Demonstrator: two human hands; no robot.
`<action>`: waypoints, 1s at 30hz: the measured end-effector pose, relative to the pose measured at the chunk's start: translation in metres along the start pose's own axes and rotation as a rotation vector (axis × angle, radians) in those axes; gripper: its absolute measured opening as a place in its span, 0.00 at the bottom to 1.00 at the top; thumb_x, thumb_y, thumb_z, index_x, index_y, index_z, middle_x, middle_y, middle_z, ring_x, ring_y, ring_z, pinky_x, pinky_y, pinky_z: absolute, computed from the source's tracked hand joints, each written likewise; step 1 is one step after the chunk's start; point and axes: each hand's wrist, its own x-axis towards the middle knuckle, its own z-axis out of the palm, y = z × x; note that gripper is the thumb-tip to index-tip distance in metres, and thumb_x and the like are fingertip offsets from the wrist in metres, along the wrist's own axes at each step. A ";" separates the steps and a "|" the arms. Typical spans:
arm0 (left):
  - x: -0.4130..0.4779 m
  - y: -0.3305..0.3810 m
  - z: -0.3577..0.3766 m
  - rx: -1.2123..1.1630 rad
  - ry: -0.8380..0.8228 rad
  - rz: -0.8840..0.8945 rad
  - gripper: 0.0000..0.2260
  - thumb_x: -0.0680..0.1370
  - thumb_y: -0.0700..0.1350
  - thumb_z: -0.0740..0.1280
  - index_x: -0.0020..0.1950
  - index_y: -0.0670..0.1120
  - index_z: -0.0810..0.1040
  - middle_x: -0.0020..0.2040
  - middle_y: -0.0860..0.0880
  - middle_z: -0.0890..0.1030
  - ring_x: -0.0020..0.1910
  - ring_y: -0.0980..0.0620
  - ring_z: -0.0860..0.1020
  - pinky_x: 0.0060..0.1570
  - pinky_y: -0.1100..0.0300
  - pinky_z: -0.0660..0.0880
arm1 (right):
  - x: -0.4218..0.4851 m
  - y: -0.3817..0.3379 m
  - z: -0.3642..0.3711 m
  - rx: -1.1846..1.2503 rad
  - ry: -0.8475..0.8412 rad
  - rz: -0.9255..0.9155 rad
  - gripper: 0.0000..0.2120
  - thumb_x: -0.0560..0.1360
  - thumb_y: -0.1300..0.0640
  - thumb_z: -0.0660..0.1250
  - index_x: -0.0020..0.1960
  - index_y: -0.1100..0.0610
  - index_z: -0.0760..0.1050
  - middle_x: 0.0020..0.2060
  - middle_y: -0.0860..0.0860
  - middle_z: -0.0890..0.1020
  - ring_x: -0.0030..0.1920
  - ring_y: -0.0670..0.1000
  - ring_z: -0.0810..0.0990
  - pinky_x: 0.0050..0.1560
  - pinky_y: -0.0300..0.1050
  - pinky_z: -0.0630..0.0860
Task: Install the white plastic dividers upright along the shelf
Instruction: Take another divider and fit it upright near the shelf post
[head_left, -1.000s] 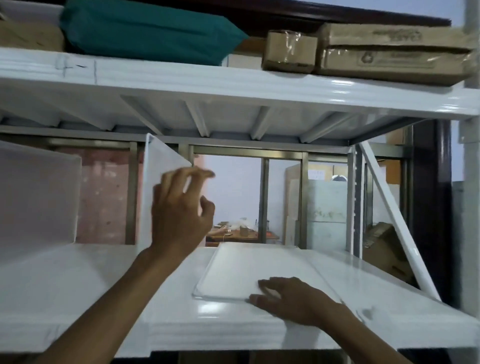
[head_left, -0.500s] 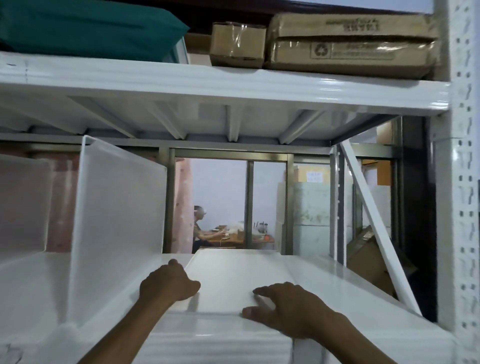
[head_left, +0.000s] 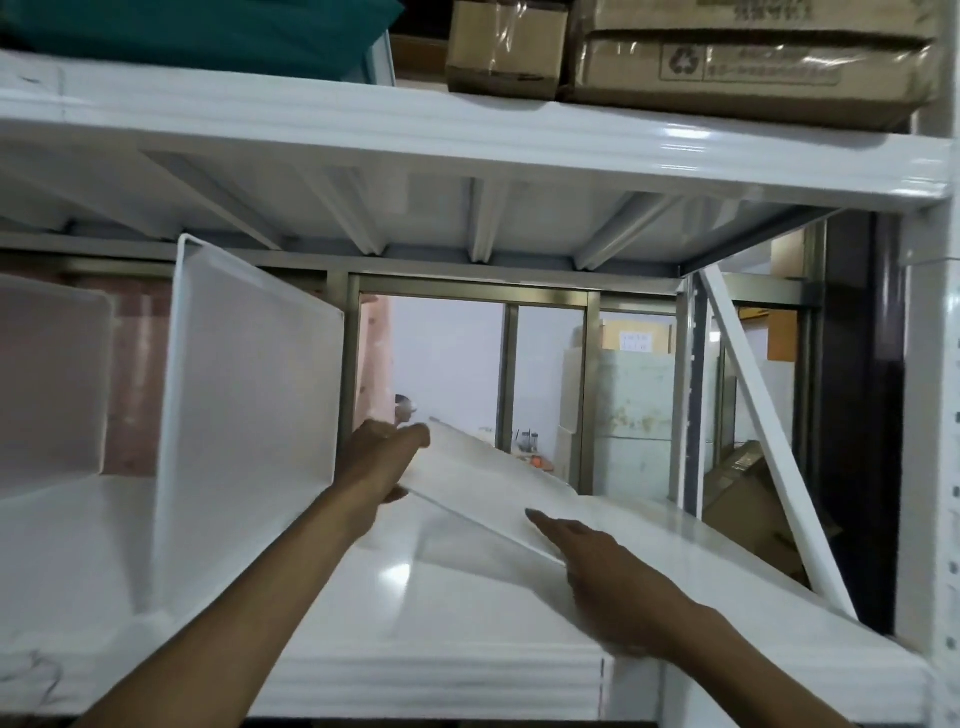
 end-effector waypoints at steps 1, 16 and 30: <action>-0.002 0.011 0.004 -0.059 -0.006 0.048 0.13 0.73 0.49 0.70 0.56 0.49 0.78 0.52 0.47 0.80 0.46 0.49 0.80 0.39 0.59 0.82 | 0.001 0.001 -0.001 0.020 0.025 0.002 0.34 0.76 0.65 0.52 0.77 0.42 0.49 0.73 0.45 0.62 0.69 0.49 0.65 0.66 0.42 0.63; -0.031 0.107 0.108 -0.107 -0.408 0.660 0.41 0.73 0.40 0.75 0.76 0.63 0.56 0.75 0.56 0.60 0.59 0.41 0.75 0.45 0.46 0.85 | -0.007 0.004 -0.058 0.487 0.384 -0.023 0.34 0.75 0.68 0.54 0.77 0.44 0.53 0.71 0.48 0.67 0.71 0.51 0.64 0.68 0.45 0.63; -0.074 0.126 0.158 -0.035 -0.435 0.662 0.37 0.72 0.35 0.70 0.75 0.62 0.63 0.74 0.54 0.63 0.47 0.50 0.81 0.39 0.52 0.84 | -0.027 0.037 -0.060 0.680 0.306 -0.109 0.44 0.72 0.74 0.54 0.77 0.41 0.44 0.76 0.40 0.52 0.75 0.44 0.49 0.68 0.38 0.50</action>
